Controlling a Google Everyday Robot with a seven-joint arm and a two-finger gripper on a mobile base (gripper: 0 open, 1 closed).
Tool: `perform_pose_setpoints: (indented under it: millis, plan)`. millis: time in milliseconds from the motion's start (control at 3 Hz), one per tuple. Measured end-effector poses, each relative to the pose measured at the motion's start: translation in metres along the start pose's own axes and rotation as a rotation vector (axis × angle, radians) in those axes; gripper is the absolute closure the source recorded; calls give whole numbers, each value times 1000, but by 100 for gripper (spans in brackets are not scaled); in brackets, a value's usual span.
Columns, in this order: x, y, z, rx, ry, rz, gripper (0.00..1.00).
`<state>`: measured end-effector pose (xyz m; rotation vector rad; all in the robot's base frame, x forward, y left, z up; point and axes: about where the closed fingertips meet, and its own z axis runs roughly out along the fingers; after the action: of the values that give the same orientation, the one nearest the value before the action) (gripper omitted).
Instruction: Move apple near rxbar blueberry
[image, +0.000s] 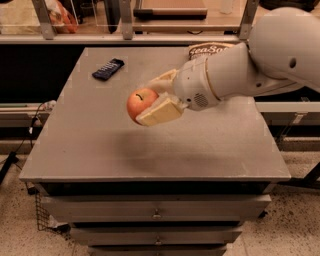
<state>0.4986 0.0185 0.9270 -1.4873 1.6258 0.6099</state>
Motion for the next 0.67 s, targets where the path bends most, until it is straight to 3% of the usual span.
perform_pose_setpoints:
  millis: [333,667]
  plan:
    - [-3,2,2,-3,-3,-4,100]
    - [-3,2,2,-3,-3,-4,100]
